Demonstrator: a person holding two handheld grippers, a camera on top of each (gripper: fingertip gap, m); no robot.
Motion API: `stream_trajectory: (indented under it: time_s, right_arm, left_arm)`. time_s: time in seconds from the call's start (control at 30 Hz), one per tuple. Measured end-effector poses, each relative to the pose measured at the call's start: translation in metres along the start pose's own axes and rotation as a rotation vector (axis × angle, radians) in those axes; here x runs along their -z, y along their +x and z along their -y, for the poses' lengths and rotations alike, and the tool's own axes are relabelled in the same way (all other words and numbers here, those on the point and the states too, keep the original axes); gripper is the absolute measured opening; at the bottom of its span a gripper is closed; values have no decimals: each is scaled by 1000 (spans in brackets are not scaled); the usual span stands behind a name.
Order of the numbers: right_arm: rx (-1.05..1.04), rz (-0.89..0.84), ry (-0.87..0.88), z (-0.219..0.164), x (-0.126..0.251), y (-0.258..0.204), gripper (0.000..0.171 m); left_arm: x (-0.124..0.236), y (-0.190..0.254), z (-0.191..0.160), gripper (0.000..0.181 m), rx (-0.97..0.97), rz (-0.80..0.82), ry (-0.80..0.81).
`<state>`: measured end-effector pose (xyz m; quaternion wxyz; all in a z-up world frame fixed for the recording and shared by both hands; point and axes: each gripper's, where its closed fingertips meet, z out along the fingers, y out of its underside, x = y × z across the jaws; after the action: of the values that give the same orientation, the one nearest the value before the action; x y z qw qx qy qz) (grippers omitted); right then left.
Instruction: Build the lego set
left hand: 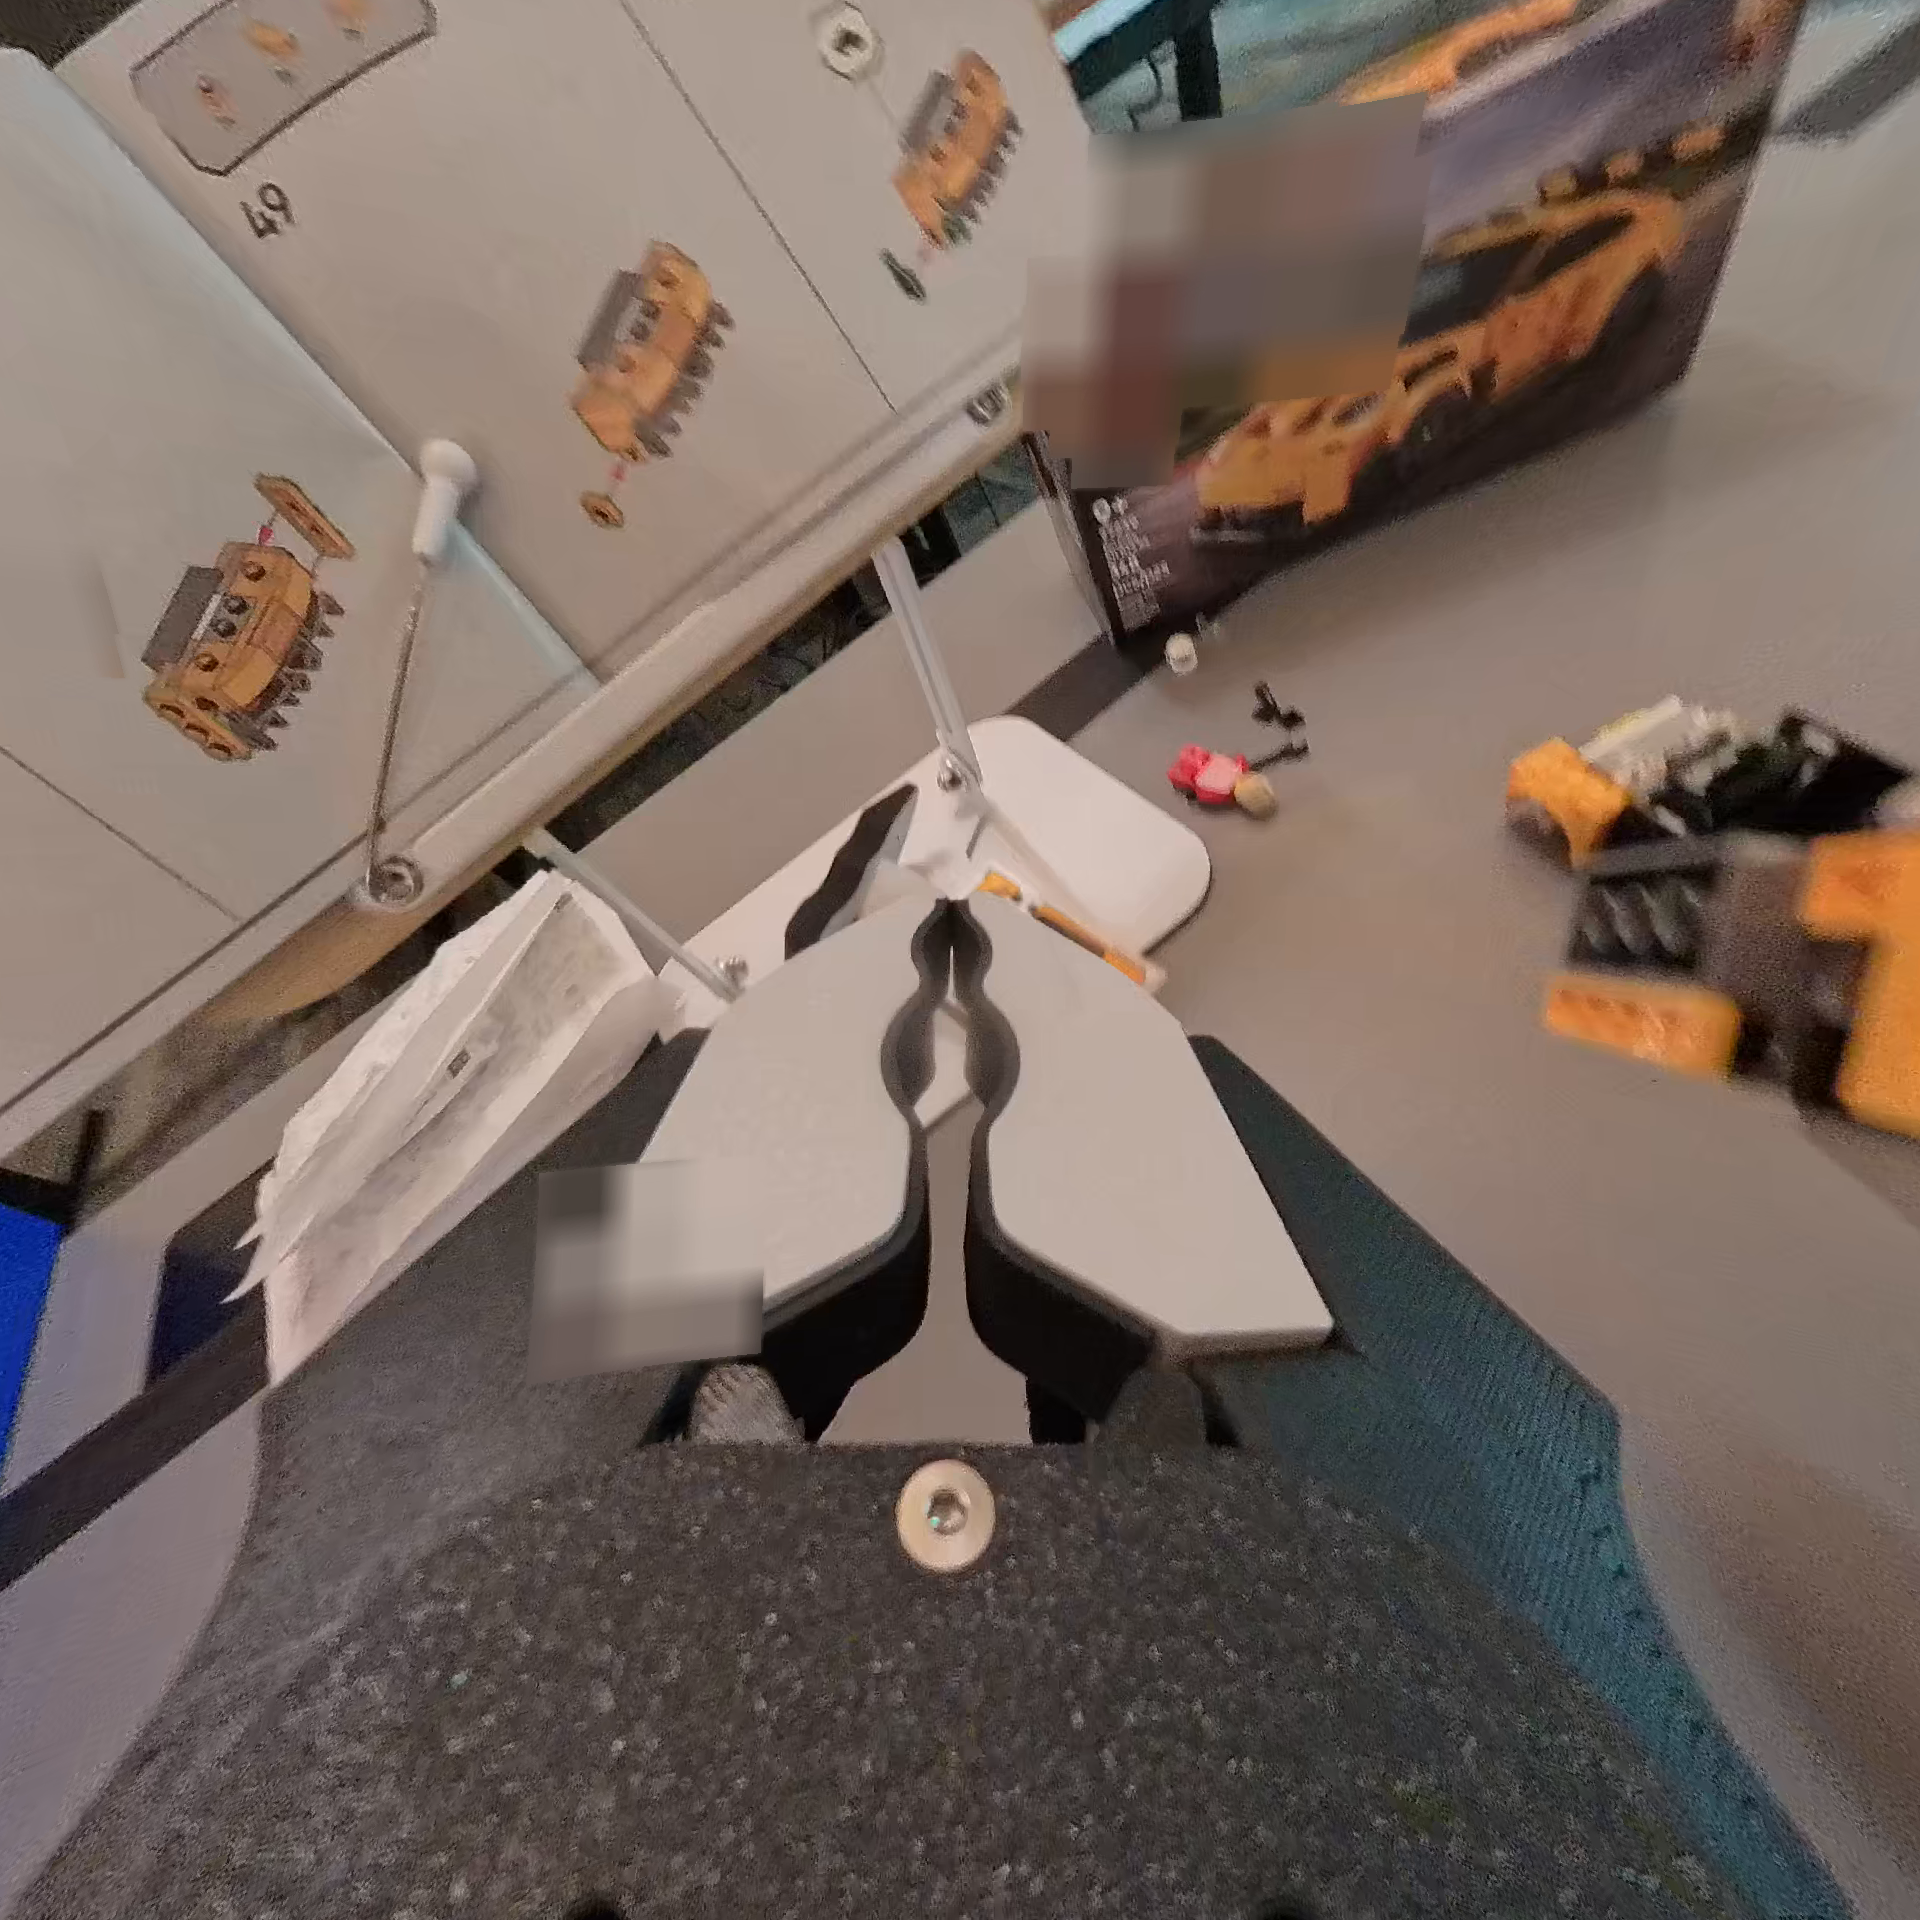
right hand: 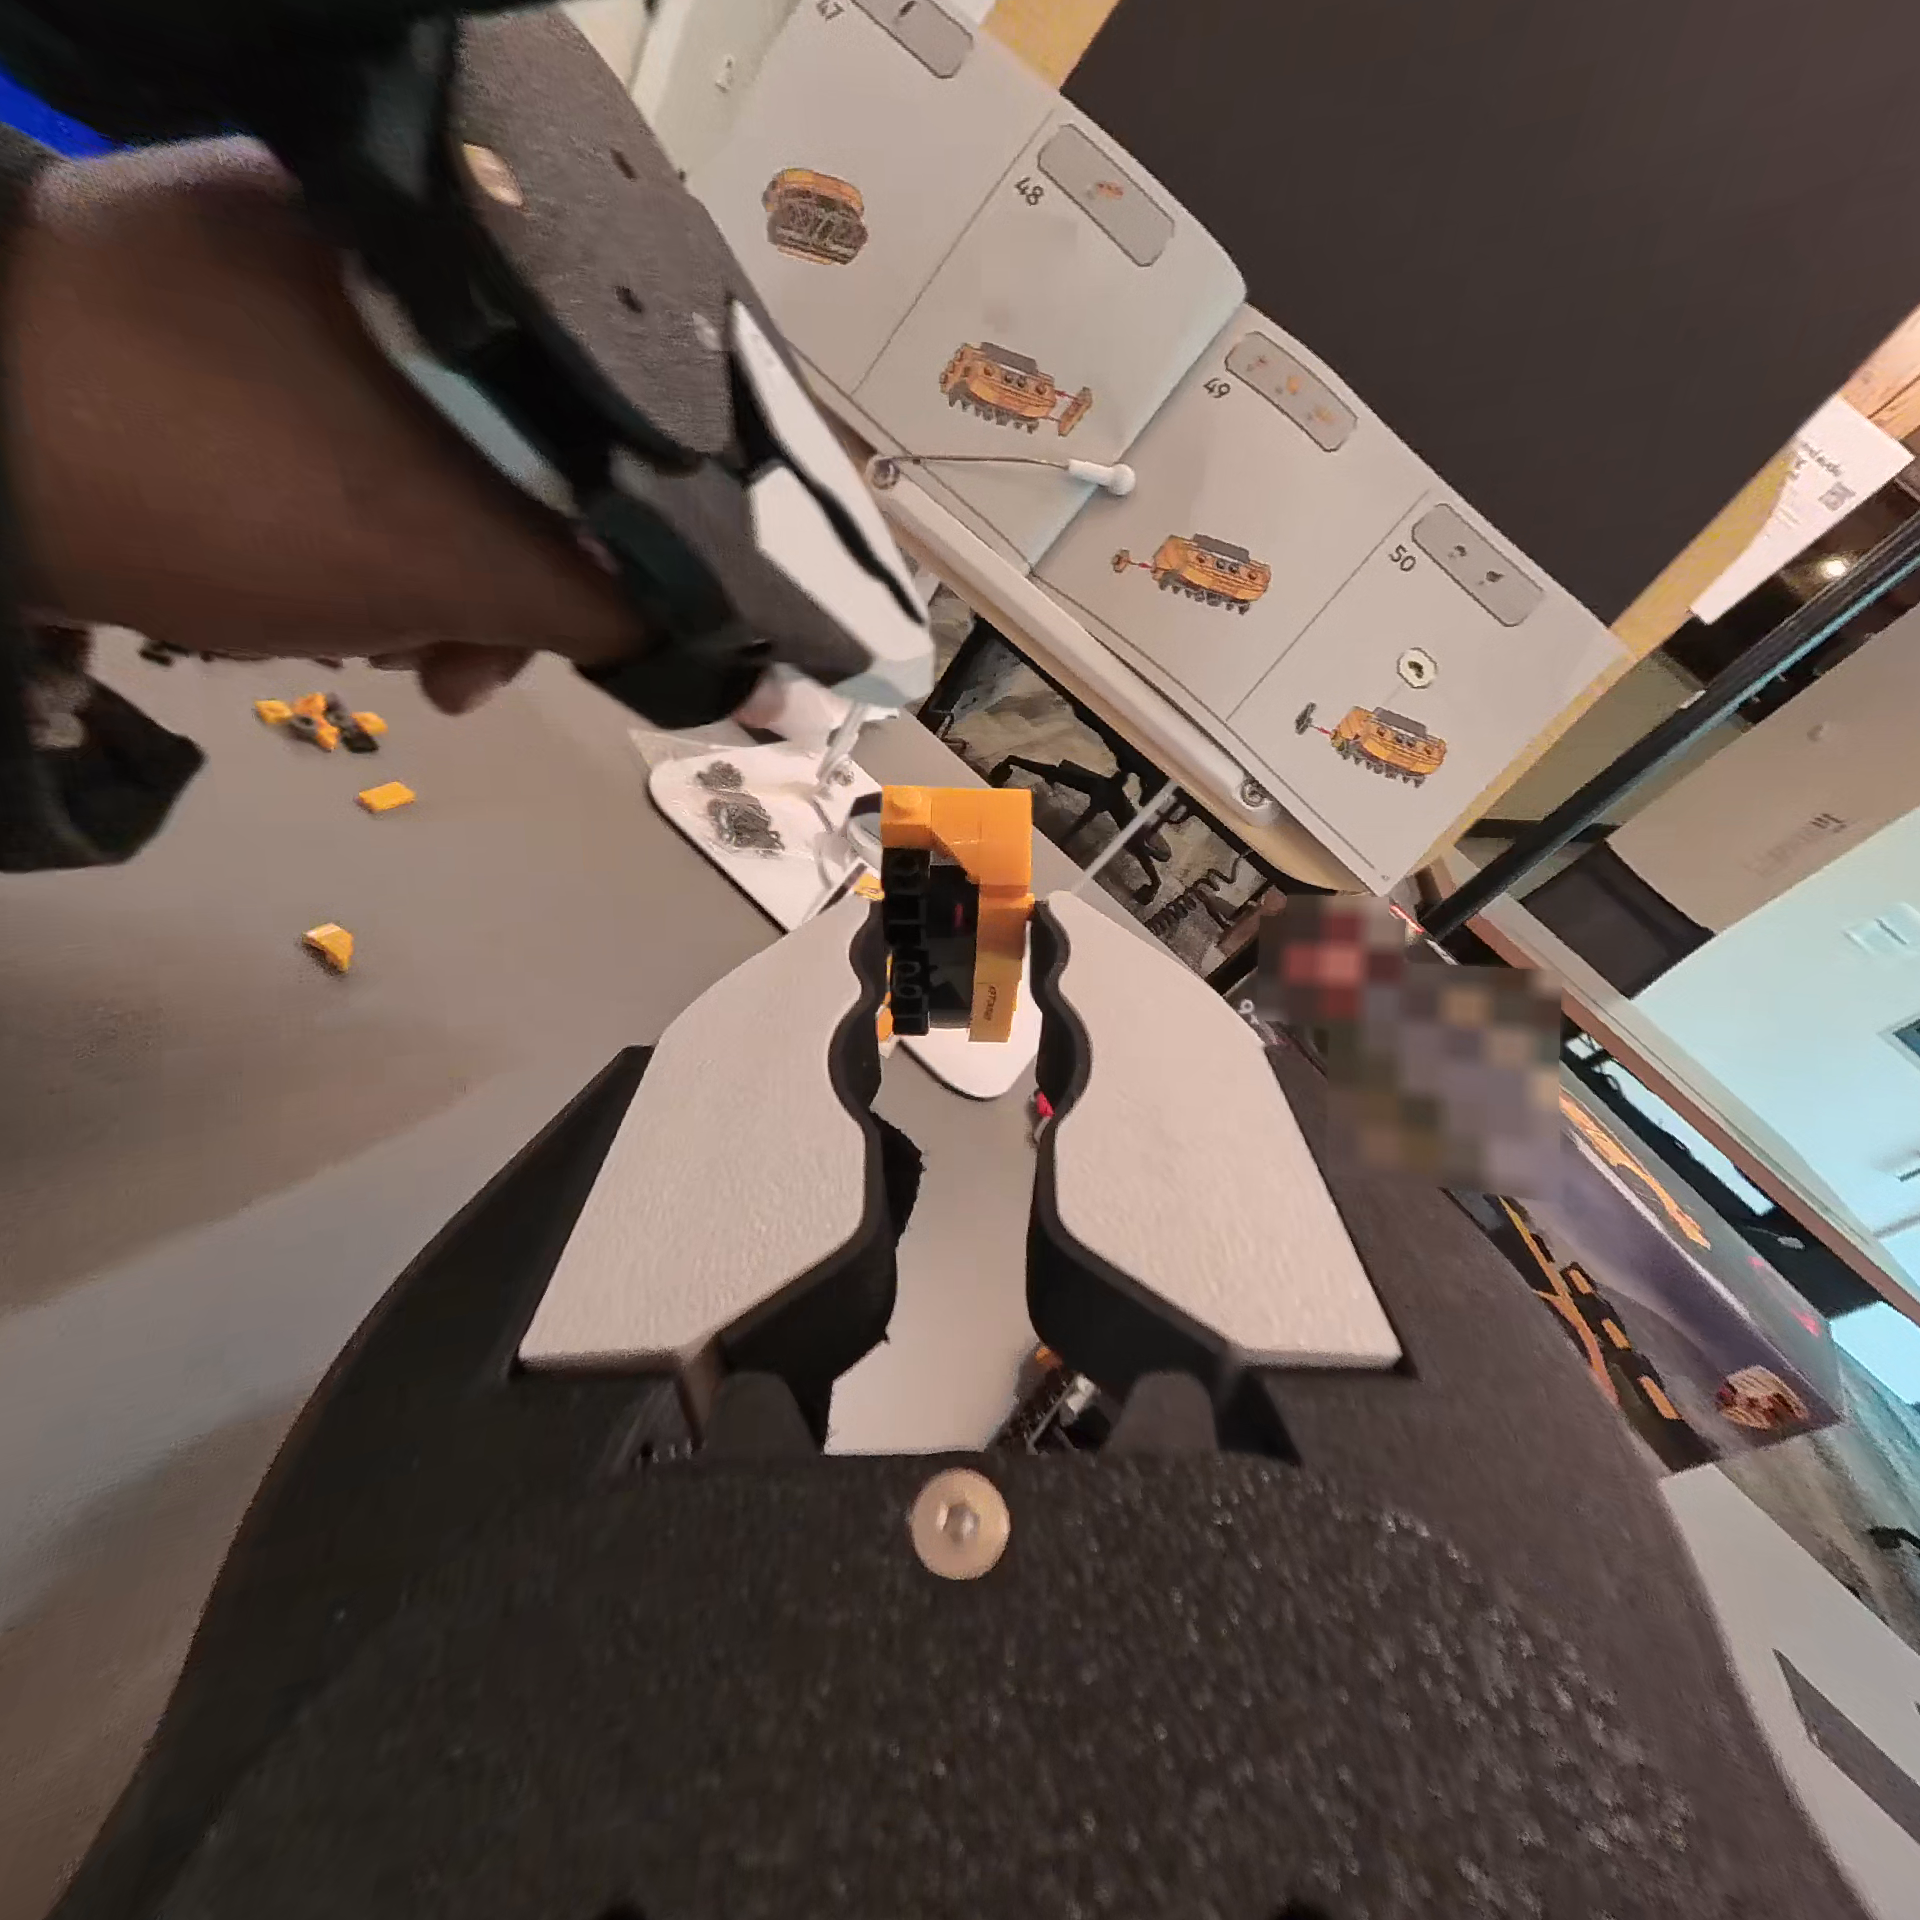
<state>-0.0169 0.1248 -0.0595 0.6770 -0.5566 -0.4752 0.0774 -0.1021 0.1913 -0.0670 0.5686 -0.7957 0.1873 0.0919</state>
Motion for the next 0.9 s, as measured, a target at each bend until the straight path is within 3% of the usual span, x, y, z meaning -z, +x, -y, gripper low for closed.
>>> stream_trajectory:
  time_s: [0.43,0.67,0.9]
  right_arm:
    - [-21,29,-23,-7,-4,-3,26]
    - [-15,54,-34,-10,-8,-12,26]
    - [-9,58,-41,-12,-8,-14,26]
  left_arm:
    - [-71,-43,35,0,193,122,124]
    - [-77,-47,26,0,245,114,115]
    - [-65,-48,40,0,266,124,182]
